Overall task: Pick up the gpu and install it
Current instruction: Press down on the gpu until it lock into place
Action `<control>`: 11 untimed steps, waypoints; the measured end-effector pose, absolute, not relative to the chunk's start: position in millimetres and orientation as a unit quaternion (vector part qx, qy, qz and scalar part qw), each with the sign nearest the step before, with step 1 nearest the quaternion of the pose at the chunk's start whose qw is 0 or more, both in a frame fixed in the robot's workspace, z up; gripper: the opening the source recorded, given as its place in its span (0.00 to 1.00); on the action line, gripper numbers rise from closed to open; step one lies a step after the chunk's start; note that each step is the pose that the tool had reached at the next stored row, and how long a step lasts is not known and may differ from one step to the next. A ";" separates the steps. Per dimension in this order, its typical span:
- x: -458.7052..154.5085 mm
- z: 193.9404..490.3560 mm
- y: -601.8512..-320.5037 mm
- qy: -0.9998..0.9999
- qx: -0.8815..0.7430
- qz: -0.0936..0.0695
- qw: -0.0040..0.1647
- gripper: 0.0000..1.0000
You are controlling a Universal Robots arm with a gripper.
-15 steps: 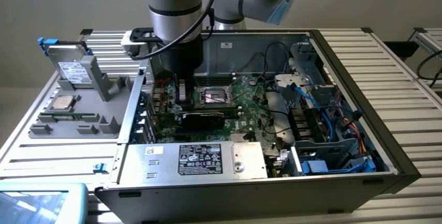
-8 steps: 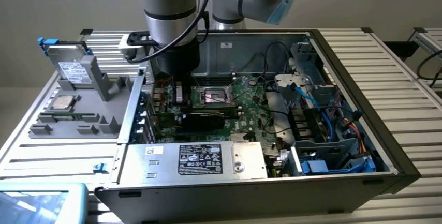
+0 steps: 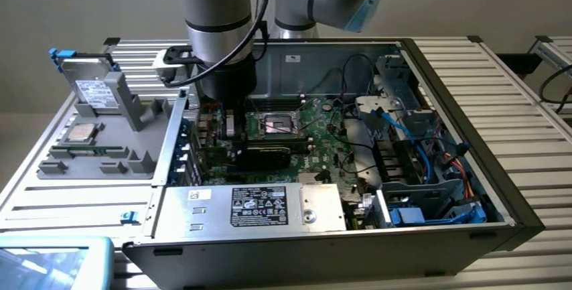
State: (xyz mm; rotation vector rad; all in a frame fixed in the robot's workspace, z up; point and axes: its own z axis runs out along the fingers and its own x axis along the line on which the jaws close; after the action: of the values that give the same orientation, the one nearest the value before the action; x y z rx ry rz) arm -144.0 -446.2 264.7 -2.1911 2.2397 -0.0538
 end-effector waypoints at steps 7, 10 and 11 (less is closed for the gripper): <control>-132.7 279.8 -447.9 0.715 -0.699 -0.011 -0.001 0.12; -122.5 279.9 -449.3 0.715 -0.699 -0.007 -0.005 0.12; -118.2 279.9 -449.8 0.715 -0.699 -0.007 -0.005 0.12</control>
State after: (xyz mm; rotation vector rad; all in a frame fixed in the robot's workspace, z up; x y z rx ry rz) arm -118.2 -449.8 279.9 -2.2030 2.2545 -0.0216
